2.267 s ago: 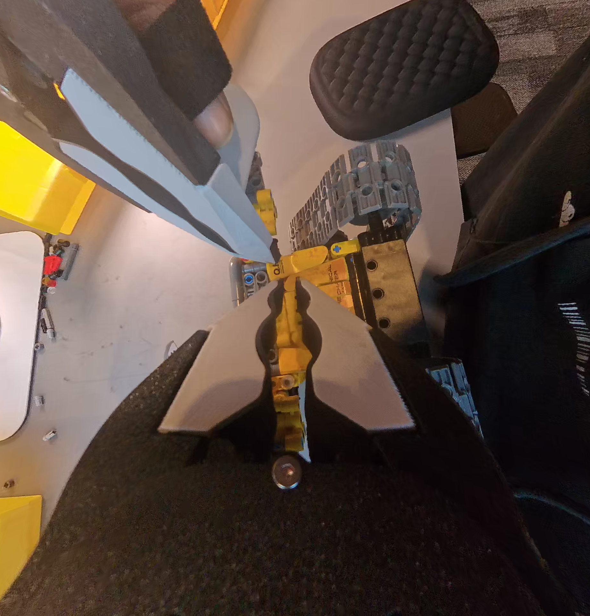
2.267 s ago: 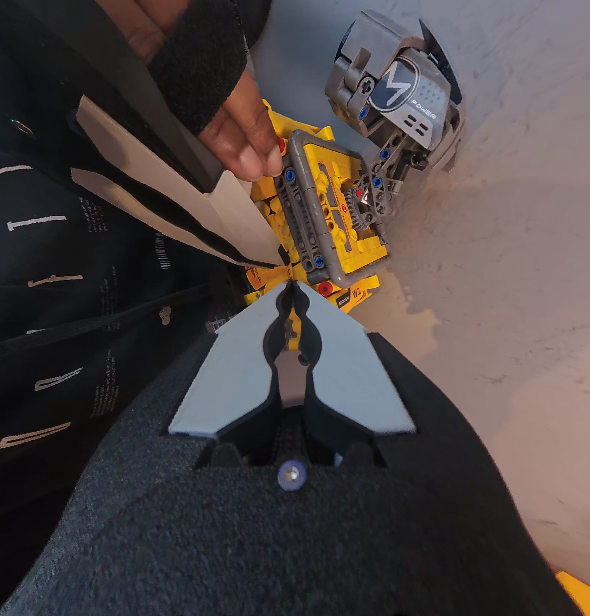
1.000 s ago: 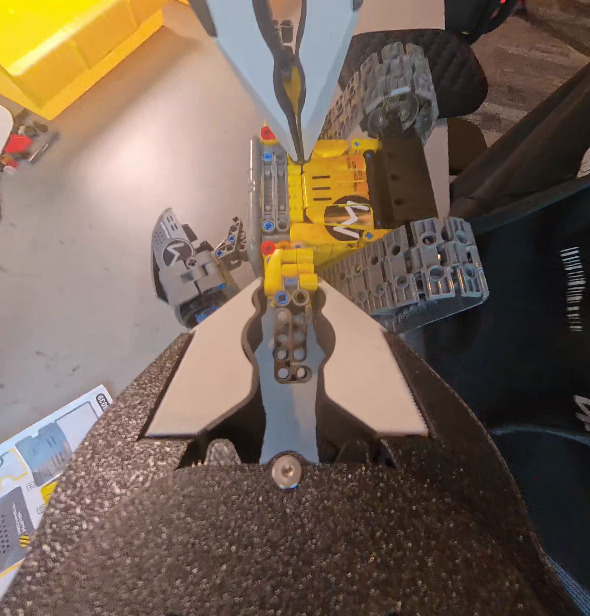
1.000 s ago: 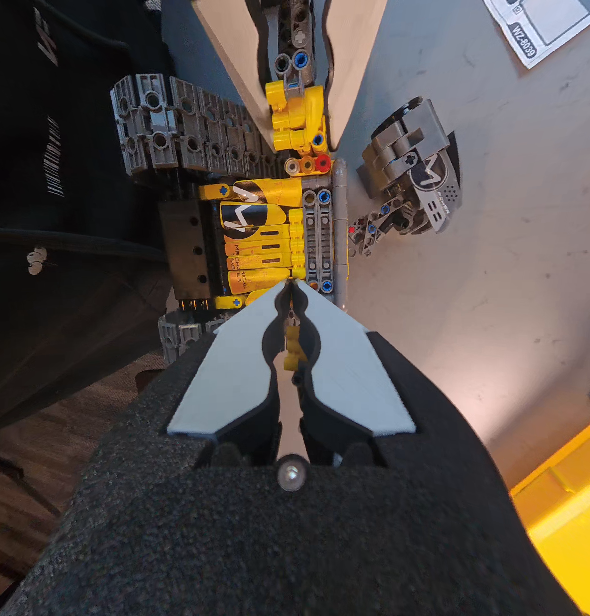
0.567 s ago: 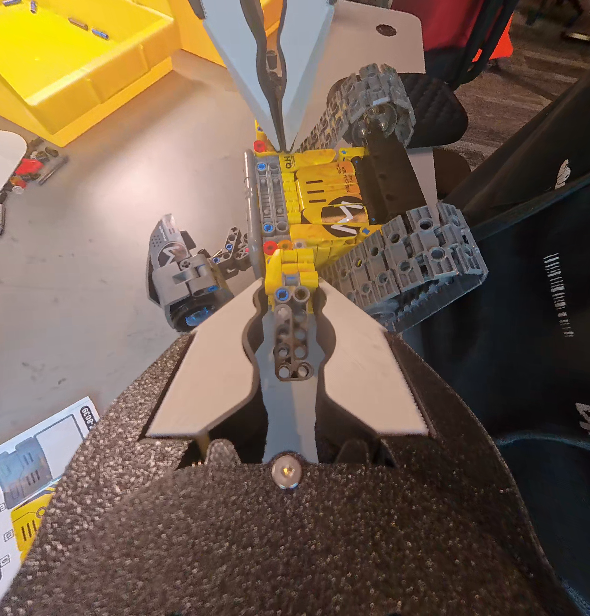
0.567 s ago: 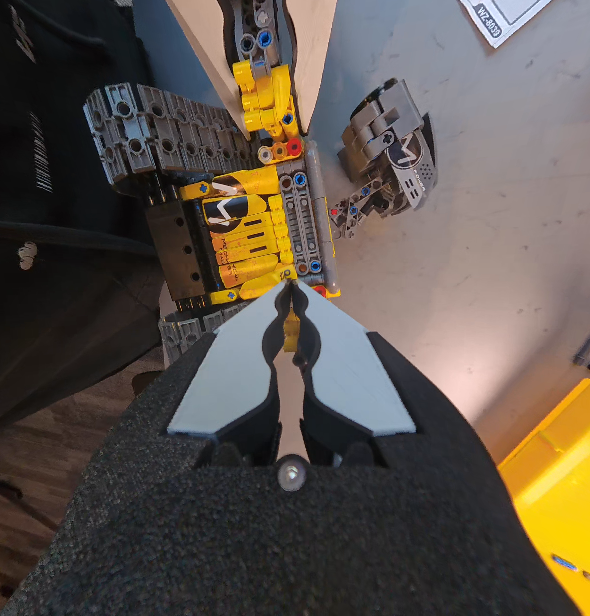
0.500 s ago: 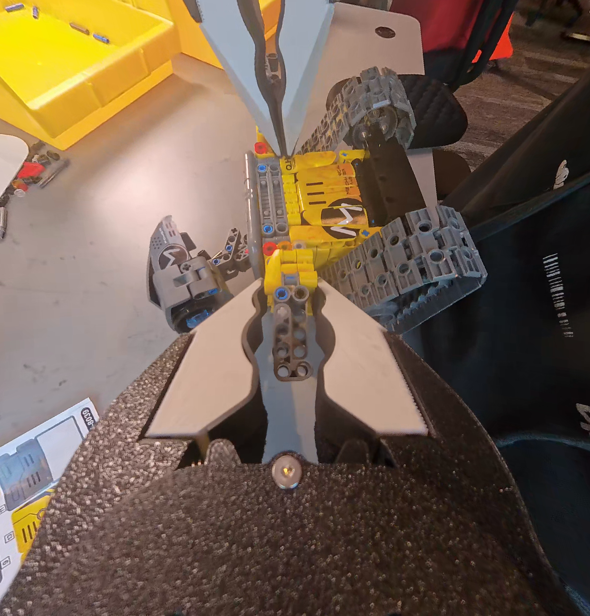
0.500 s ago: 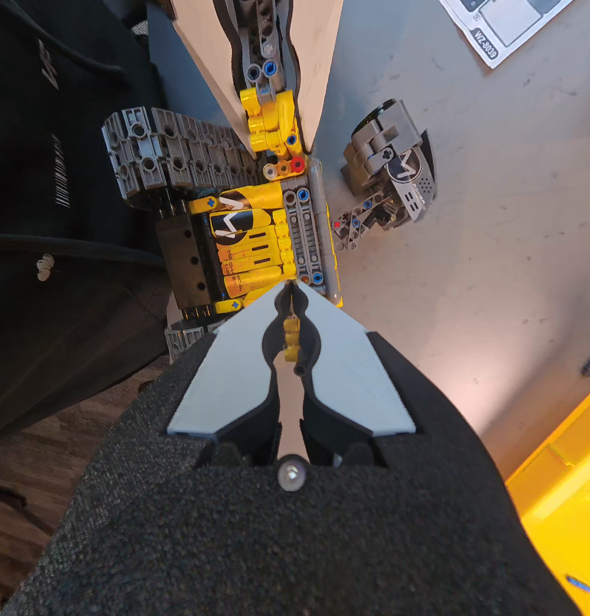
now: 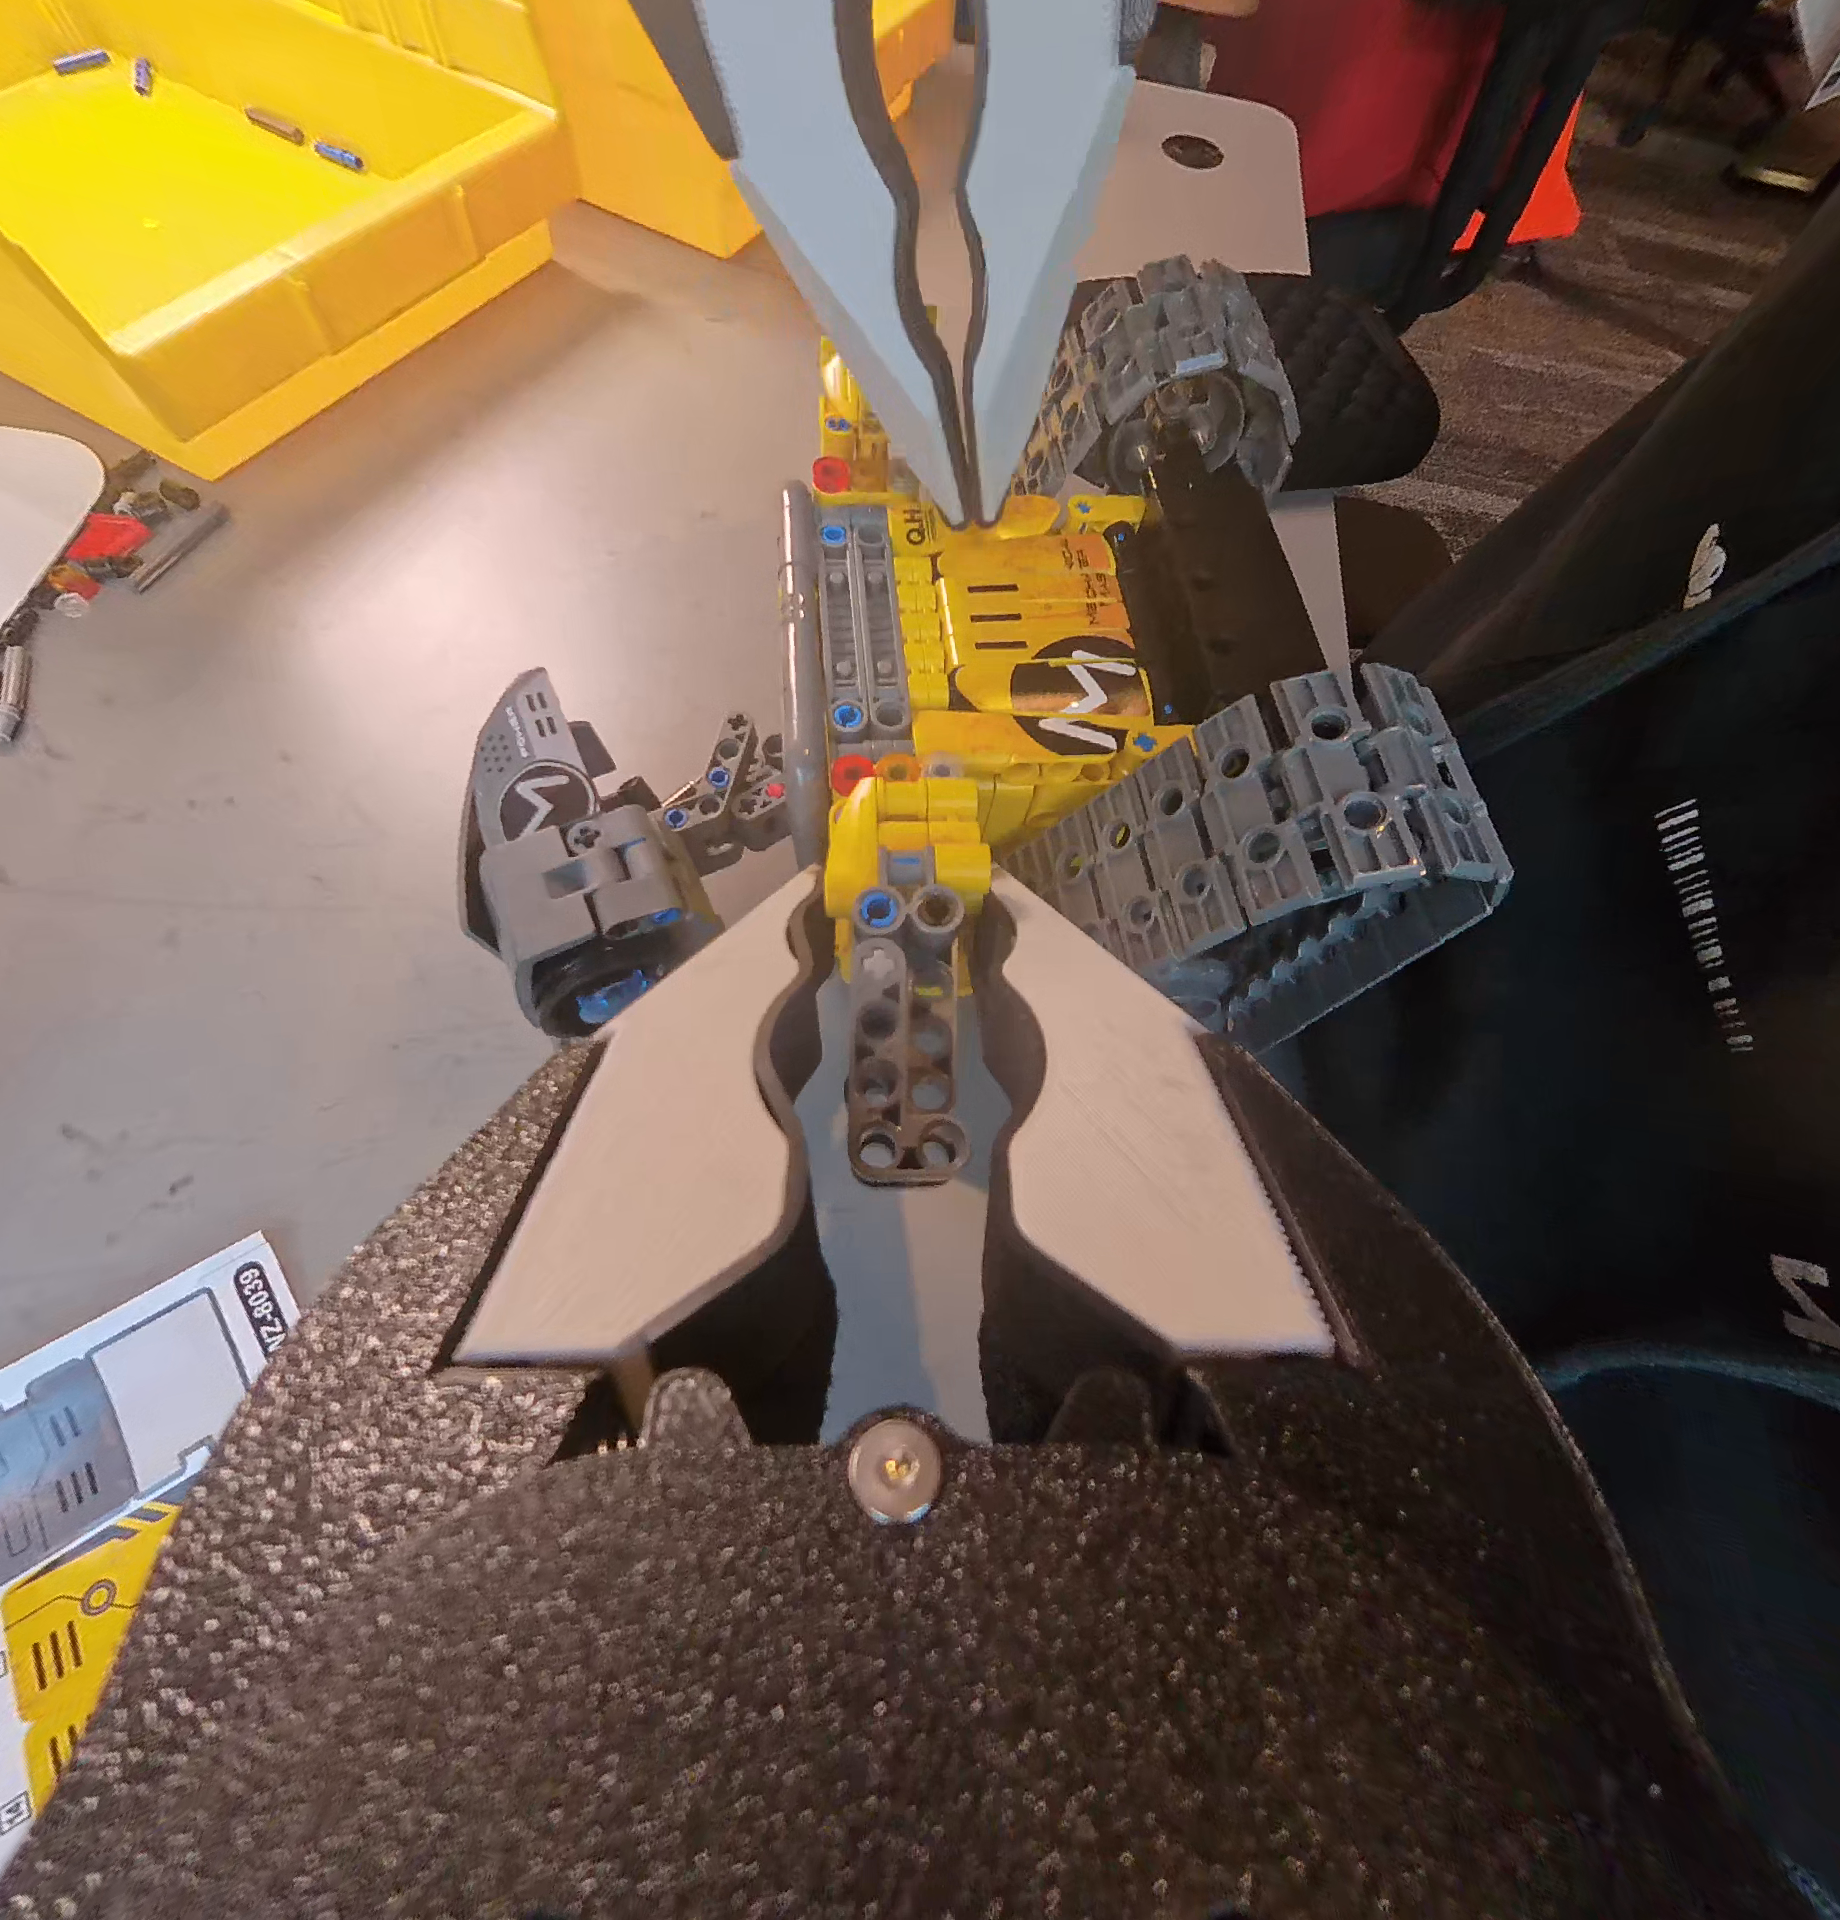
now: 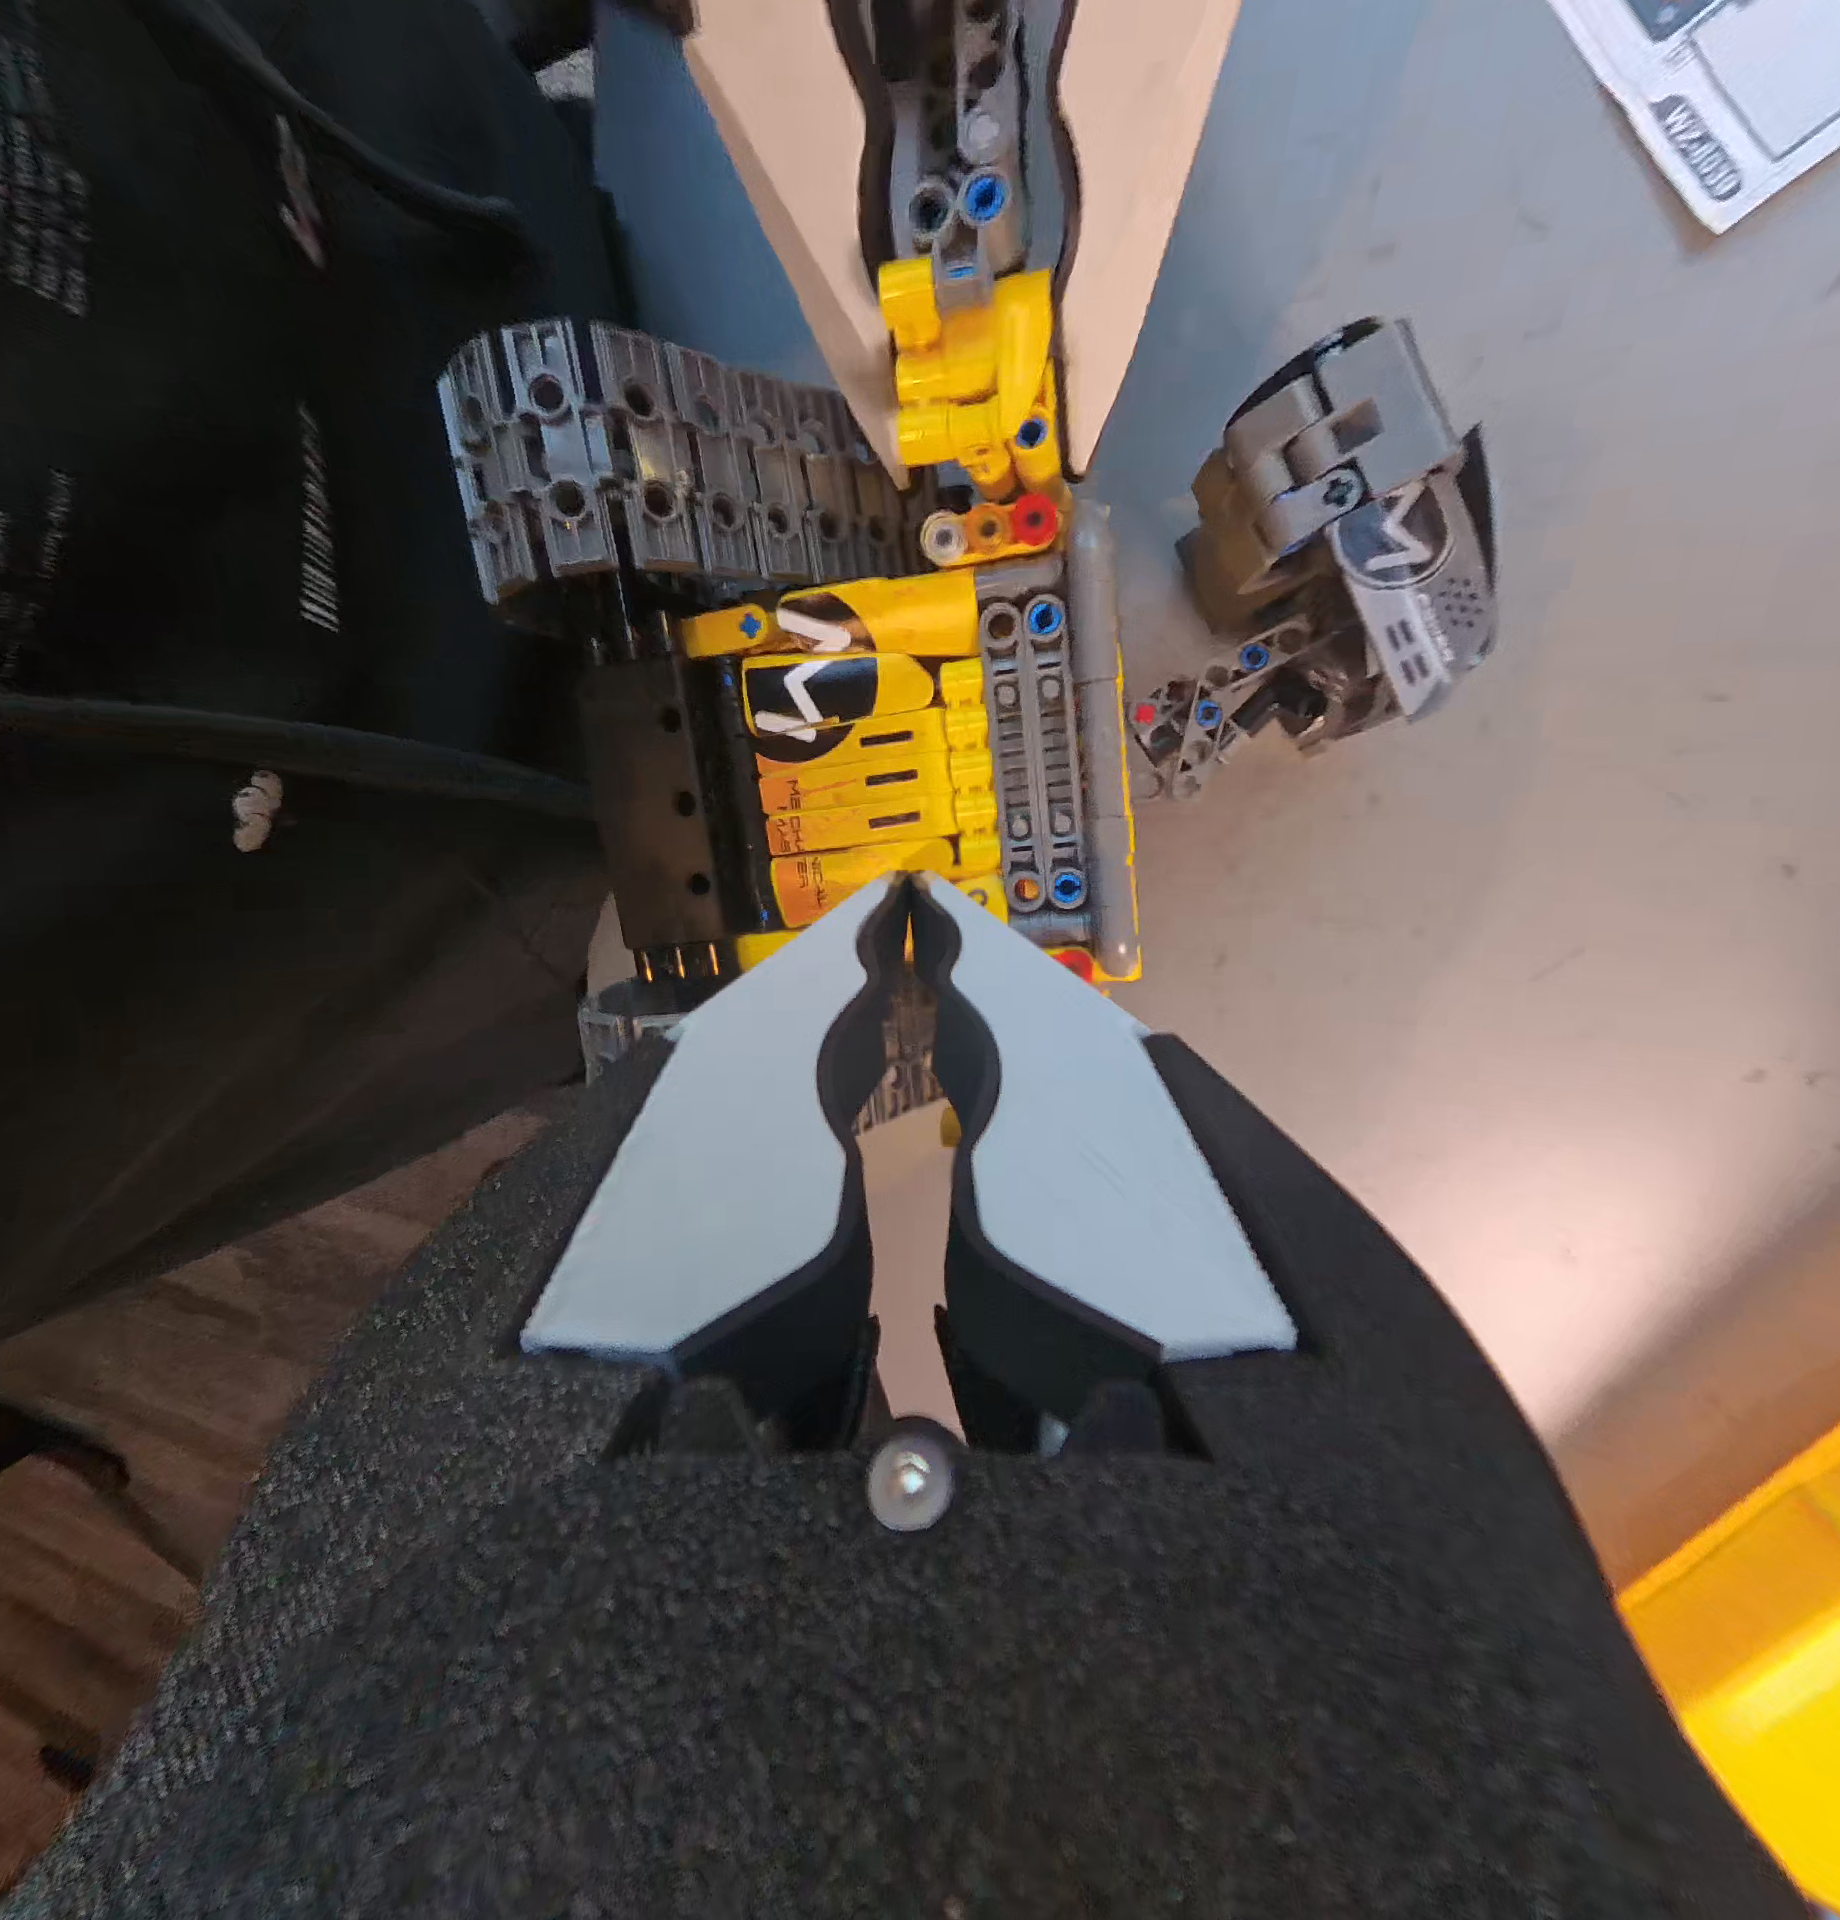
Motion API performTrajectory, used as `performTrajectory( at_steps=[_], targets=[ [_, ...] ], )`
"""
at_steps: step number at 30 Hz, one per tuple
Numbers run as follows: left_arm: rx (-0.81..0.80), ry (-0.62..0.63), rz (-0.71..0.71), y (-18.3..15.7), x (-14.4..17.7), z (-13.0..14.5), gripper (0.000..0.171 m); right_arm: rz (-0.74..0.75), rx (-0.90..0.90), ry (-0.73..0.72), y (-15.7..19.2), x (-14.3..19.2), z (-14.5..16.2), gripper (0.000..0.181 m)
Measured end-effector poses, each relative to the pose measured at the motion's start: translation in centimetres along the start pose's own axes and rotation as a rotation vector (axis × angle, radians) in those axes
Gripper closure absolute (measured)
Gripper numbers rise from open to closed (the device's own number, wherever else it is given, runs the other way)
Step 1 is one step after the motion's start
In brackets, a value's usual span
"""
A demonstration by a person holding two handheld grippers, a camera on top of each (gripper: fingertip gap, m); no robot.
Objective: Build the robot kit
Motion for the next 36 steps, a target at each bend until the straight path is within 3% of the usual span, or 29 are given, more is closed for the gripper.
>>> performTrajectory(
  at_steps=[2, 13, 17, 23, 26, 31, 36],
  targets=[
    [-0.009, -0.001, 0.003, -0.1, 0.0, 0.0, 0.147, 0.006, 0.011, 0.025, 0.0, -0.5, 0.4, 0.181],
    [-0.055, 0.003, -0.002, -0.4, -0.2, 0.3, 0.146, -0.076, -0.366, -0.121, -2.1, -0.2, 0.8, 0.181],
    [-0.059, 0.002, -0.012, -0.4, -0.2, 0.3, 0.146, -0.012, -0.45, -0.154, -3.1, 0.2, 1.1, 0.181],
    [-0.021, -0.01, -0.017, 0.1, -0.2, 0.2, 0.146, 0.08, -0.364, -0.108, -2.8, 0.5, 1.0, 0.181],
    [-0.019, -0.018, -0.013, 0.0, -0.1, 0.1, 0.146, 0.022, -0.301, -0.133, -1.8, 0.7, 0.1, 0.181],
    [-0.023, -0.027, -0.008, -0.1, 0.0, 0.0, 0.146, -0.026, -0.218, -0.052, -0.8, -0.4, 0.5, 0.181],
    [-0.015, -0.034, 0.002, 0.1, 0.1, 0.2, 0.147, 0.014, -0.071, 0.005, -0.3, -0.3, 0.8, 0.181]
  ],
)
Point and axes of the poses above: each gripper's, where its closed fingertips meet, x back along the fingers, z out of its underside, y = z × x across the jaws, the point moved 5 cm from there along x, back along the fingers, and after that the axes turned 7 degrees about y, right-handed, at the moved point
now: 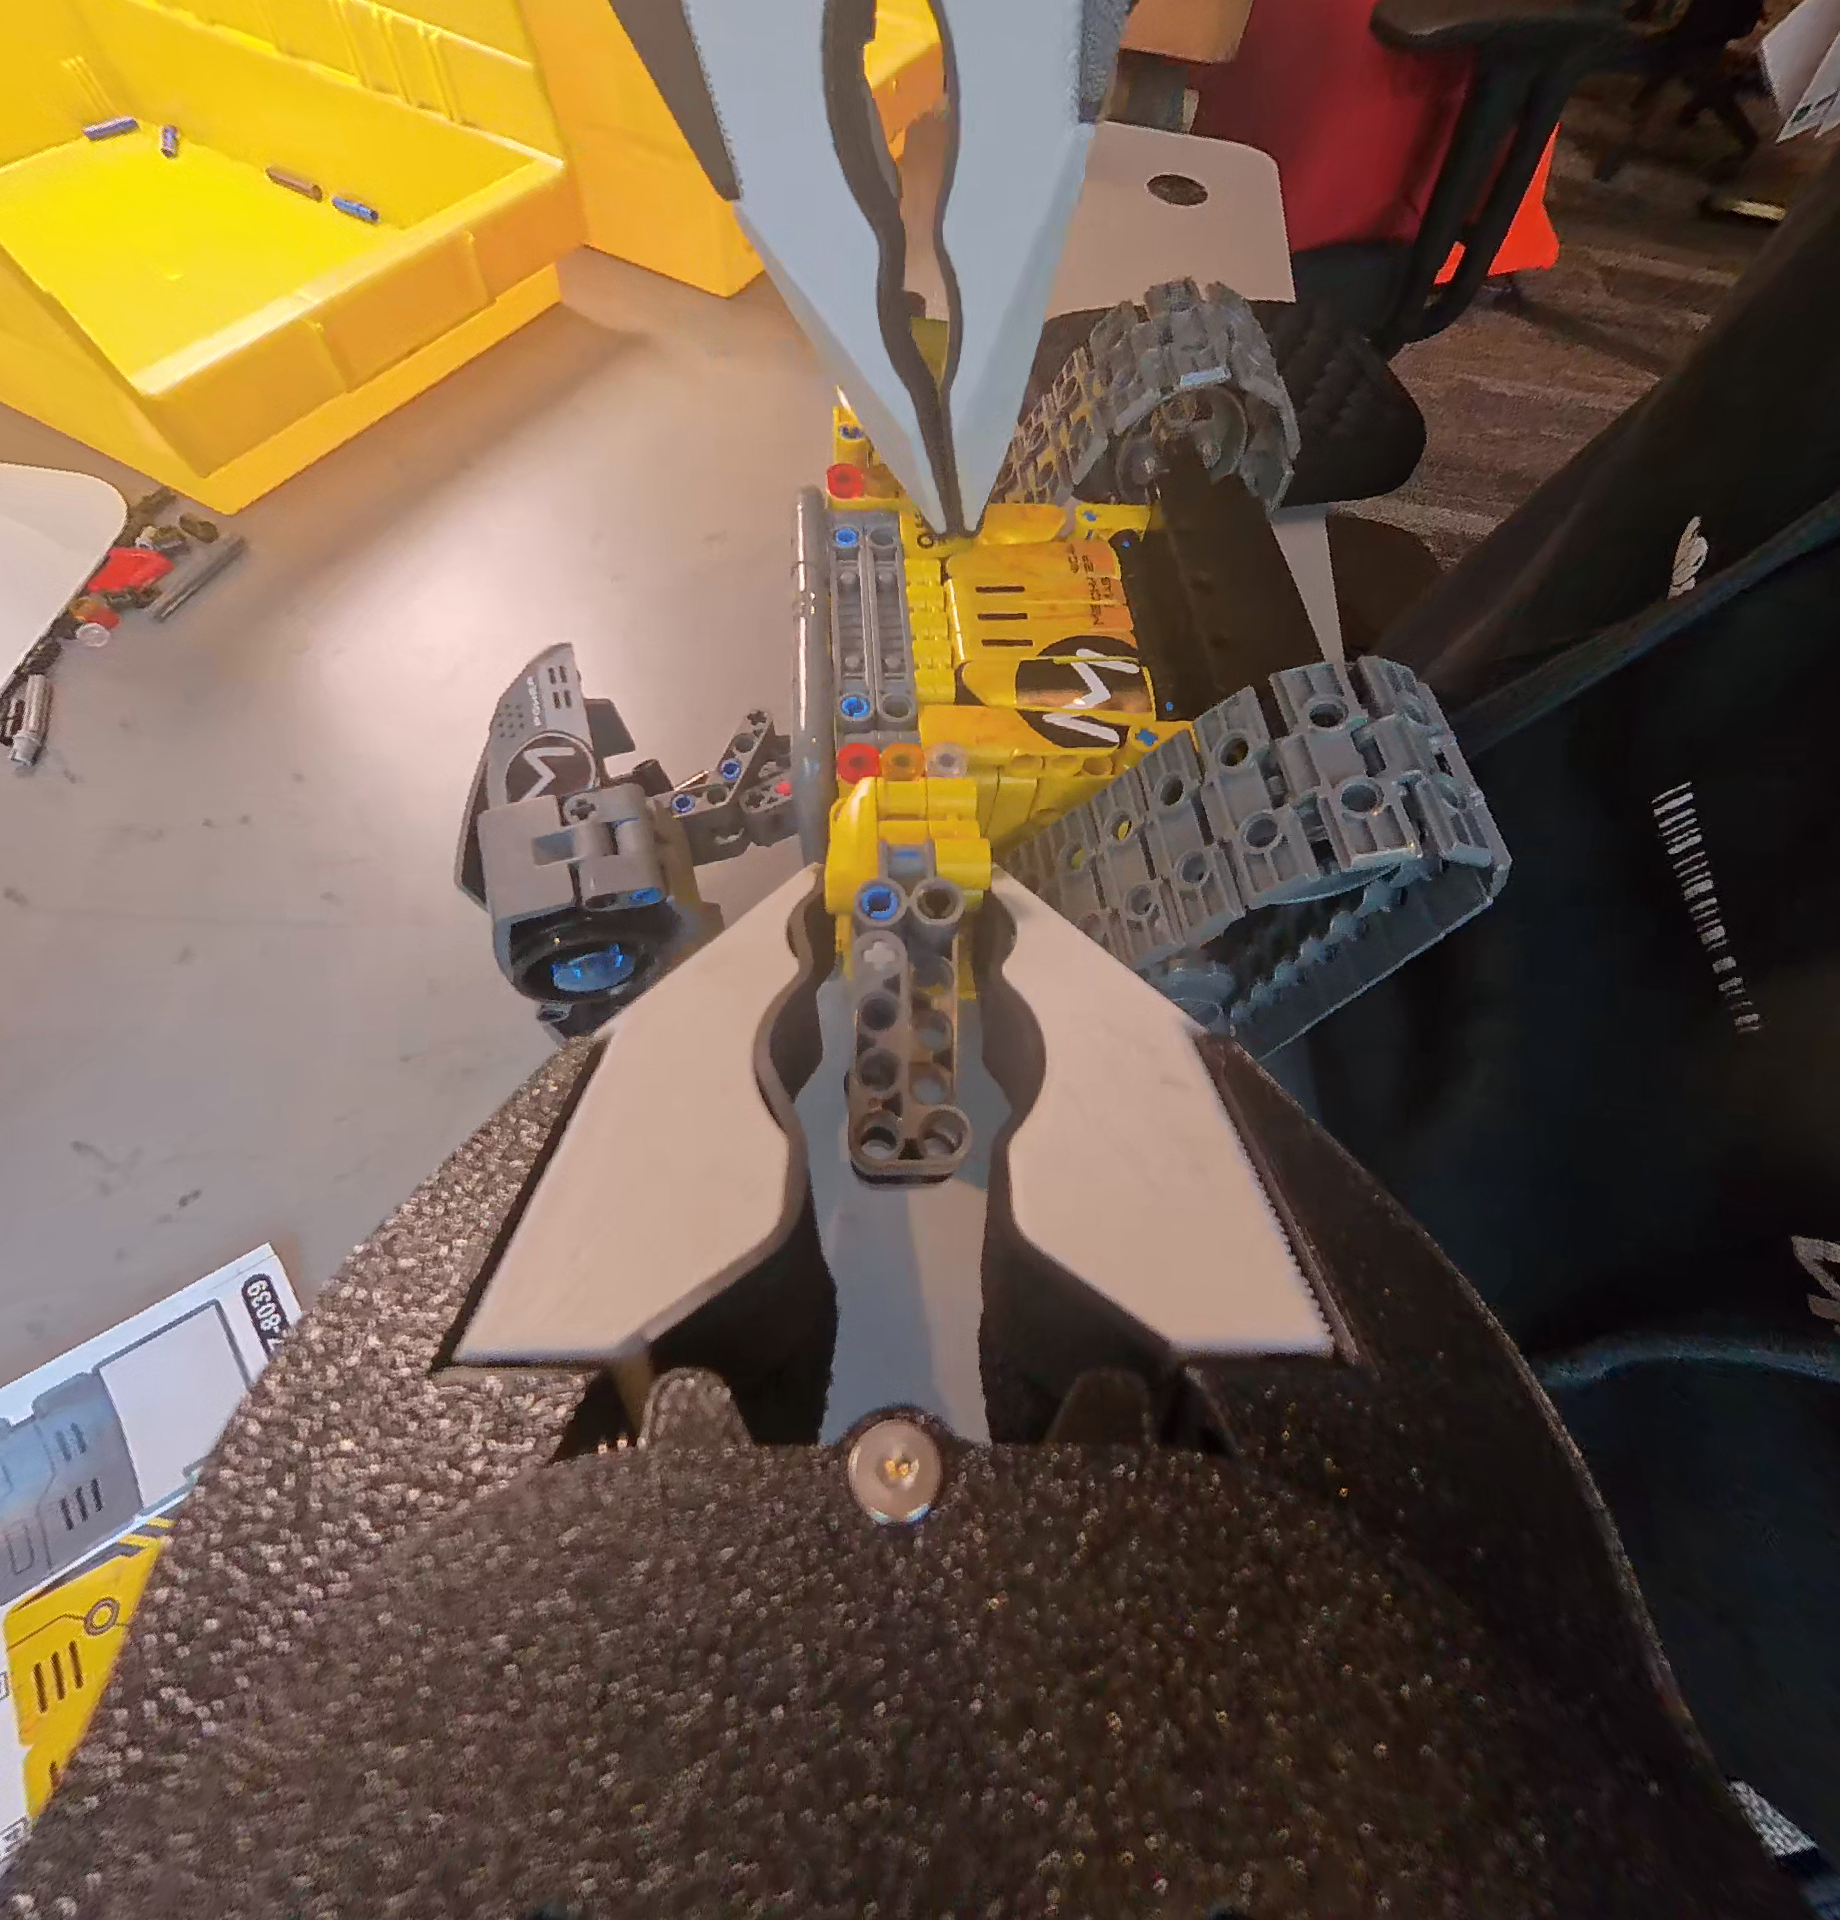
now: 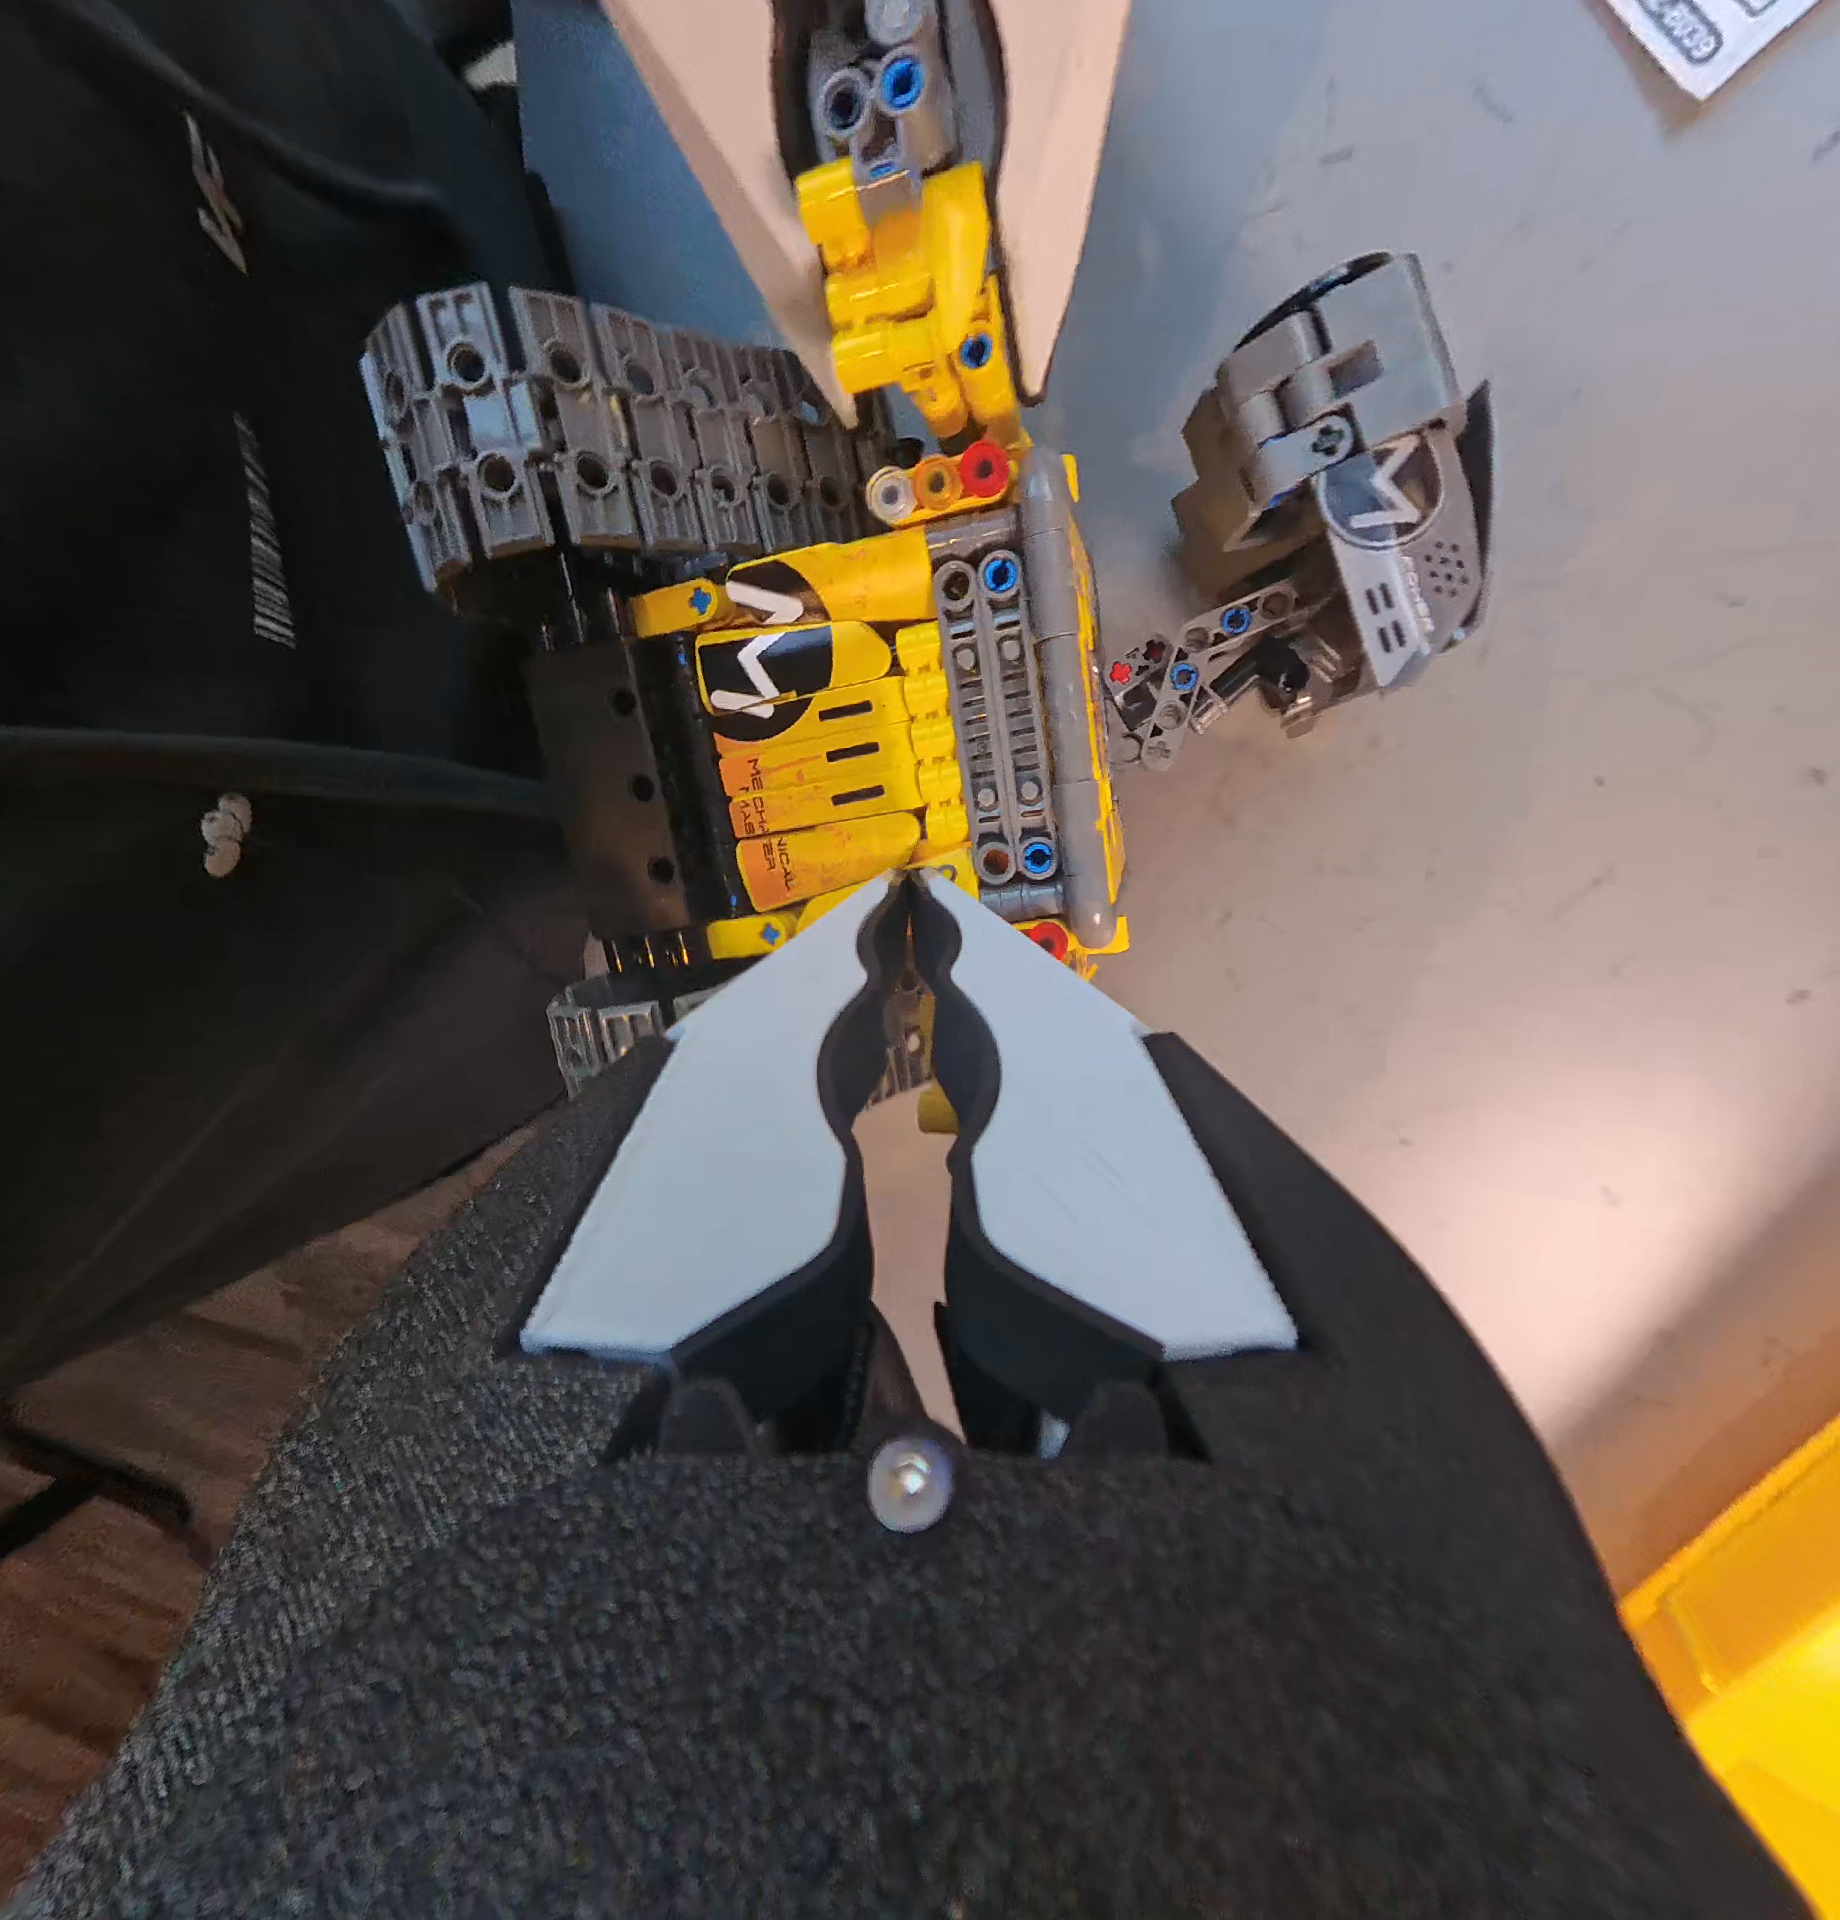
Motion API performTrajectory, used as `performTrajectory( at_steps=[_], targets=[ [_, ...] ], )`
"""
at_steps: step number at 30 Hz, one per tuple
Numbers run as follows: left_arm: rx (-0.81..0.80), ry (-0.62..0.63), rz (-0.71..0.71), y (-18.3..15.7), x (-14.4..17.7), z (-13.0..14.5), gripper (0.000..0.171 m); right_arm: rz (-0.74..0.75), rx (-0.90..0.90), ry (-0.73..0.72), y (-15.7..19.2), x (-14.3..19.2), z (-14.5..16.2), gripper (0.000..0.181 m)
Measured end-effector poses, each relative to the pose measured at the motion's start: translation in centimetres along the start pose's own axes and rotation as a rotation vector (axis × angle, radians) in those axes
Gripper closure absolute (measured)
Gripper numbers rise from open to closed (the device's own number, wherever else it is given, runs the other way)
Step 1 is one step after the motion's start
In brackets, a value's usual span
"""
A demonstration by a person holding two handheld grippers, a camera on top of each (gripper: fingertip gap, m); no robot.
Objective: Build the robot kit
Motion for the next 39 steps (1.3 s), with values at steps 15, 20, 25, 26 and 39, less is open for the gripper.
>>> performTrajectory(
  at_steps=[15, 20, 25, 26, 39],
  targets=[
    [-0.007, -0.018, 0.014, -0.1, -0.1, -0.2, 0.147, 0.062, 0.074, 0.022, 0.6, 0.6, -0.4, 0.181],
    [-0.007, -0.024, 0.013, -0.1, -0.1, -0.3, 0.147, 0.061, 0.092, 0.035, 0.7, -0.1, -0.5, 0.179],
    [-0.004, -0.033, 0.001, 0.3, 0.1, -0.2, 0.146, 0.086, 0.07, 0.028, 0.6, -0.3, -0.3, 0.181],
    [-0.003, -0.035, -0.002, 0.4, 0.2, -0.2, 0.146, 0.088, 0.062, 0.029, 0.6, -0.3, -0.2, 0.181],
    [-0.088, -0.107, -0.027, 1.0, 0.2, -0.4, 0.146, 0.31, 0.097, -0.405, -1.4, 1.3, 5.8, 0.108]
  ],
)
Point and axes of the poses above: each gripper's, where its closed fingertips meet, x back along the fingers, z out of its underside, y = z × x across the jaws, the point moved 5 cm from there along x, back along the fingers, and after that the axes turned 7 degrees about y, right-handed, at the moved point
